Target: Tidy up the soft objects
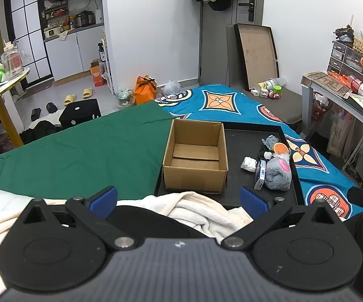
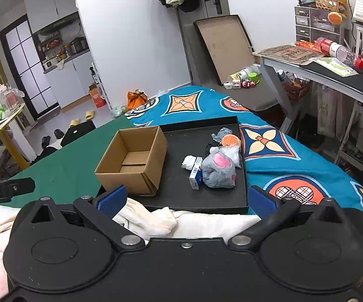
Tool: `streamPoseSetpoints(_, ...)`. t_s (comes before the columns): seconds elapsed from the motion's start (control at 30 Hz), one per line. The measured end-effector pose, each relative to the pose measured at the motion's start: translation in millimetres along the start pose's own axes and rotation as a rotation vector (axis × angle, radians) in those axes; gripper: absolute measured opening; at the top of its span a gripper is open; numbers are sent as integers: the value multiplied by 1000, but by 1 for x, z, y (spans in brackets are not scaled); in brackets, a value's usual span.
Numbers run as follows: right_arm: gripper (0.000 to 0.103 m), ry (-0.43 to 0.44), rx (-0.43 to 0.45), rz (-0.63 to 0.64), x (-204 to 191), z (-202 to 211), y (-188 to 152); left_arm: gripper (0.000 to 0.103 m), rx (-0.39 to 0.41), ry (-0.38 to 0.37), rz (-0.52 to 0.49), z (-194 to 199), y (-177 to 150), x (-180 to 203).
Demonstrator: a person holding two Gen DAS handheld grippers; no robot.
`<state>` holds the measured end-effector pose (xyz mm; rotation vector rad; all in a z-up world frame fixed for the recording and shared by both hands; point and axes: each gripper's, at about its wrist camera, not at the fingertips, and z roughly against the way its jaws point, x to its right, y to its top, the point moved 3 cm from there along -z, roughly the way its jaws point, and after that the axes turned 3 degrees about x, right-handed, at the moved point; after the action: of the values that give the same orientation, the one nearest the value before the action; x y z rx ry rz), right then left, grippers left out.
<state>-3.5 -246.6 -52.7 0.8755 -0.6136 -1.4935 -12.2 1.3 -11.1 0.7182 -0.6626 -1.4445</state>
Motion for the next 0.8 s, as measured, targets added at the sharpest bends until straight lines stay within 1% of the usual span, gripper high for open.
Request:
streamPoseSetpoints(0.13,103,11,2,-2,0,1,2,103,0,2,-12,-1,-1,0)
streamPoseSetpoints(0.47,103,-8,5,0,-1,0,1,103,-6,-13,-14,-7,-5,2)
streamPoseSetpoints(0.8,103,-16,7,-15,8,-7,4,103,-7,-16,-29,-16,-6,6)
